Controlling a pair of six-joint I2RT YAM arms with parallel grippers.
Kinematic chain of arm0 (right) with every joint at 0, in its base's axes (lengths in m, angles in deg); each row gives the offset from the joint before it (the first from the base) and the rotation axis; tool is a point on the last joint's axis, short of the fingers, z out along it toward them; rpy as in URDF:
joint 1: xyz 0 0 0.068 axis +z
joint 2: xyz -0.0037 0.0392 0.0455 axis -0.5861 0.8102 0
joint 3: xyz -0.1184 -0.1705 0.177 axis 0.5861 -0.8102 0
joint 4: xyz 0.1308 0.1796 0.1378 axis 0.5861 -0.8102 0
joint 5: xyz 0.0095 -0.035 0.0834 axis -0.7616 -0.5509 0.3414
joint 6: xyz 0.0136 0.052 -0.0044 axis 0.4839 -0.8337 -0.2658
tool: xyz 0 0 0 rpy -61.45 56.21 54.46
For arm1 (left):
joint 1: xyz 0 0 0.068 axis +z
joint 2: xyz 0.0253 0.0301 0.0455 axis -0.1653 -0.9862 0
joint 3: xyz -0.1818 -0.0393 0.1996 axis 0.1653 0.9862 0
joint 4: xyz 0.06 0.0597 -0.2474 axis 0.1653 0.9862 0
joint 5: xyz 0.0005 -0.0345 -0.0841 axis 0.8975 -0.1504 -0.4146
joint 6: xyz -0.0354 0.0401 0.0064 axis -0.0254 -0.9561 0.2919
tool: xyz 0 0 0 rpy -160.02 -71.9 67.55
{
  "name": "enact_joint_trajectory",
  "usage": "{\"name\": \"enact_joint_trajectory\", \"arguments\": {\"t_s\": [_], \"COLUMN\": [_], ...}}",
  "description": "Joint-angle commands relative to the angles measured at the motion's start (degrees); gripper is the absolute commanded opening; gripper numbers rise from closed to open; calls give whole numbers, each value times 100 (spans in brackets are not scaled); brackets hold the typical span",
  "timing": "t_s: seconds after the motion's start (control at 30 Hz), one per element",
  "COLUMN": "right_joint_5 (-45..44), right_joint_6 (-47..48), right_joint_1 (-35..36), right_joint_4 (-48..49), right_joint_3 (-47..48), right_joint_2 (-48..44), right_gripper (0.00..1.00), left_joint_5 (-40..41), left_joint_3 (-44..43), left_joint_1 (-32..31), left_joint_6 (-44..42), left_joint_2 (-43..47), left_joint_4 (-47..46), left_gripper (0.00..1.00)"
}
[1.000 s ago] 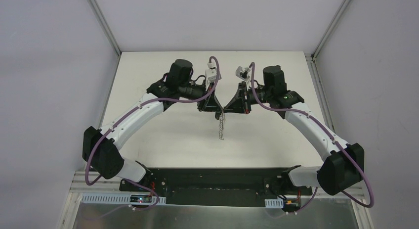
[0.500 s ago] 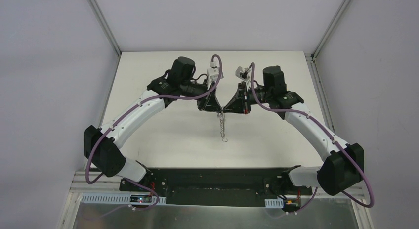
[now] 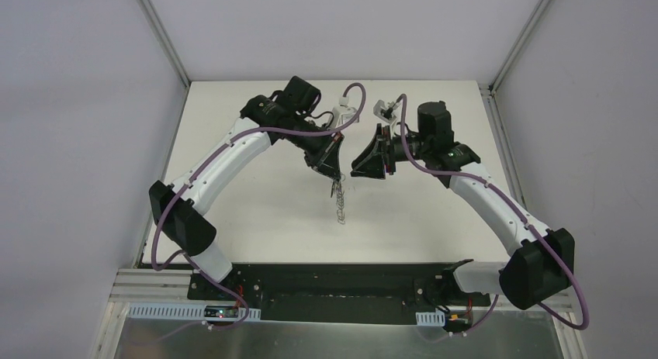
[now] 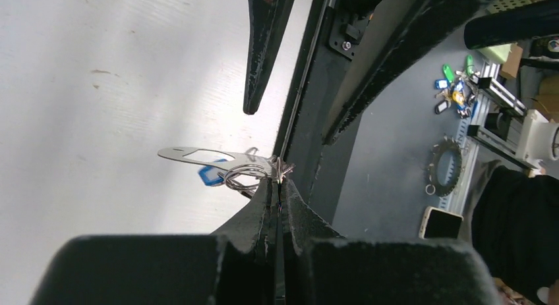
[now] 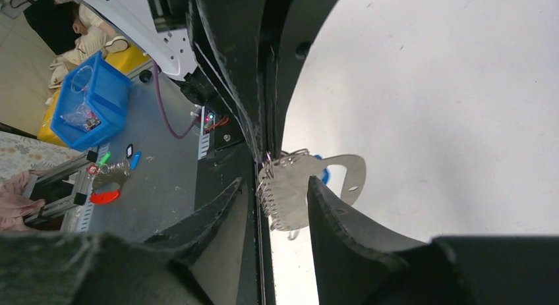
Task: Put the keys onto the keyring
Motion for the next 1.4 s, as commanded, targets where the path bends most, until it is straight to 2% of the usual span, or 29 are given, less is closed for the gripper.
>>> {"name": "enact_joint_trajectory", "arguments": {"t_s": [0.0,0.27,1.17,1.27,1.37], "right_joint_5": [308,576,853,850,838], "right_joint_6": [-470,-1119,-891,-908,-965], "right_joint_1": [-24,16,321,332,348], "right_joint_4": [594,1525,1452,1441,1447], "right_joint_3": [111,-219,-461,-412,-335], "right_joint_2": [-92,68,226,271,307], "right_gripper": [42,39,20,13,1], "left_joint_5": [-352,-674,-648,-652,-643], "left_joint_3": [-212,-174,-135,-122,-93], "left_joint_1": [-75,-75,-75,-75,-75], "left_joint_6": [254,537,559,552,520], "left_joint_2": [-42,-108,-90,-92,-86], "left_joint_4": [269,8,-57,-54,-50], "left_gripper": [0,0,0,0,0]}}
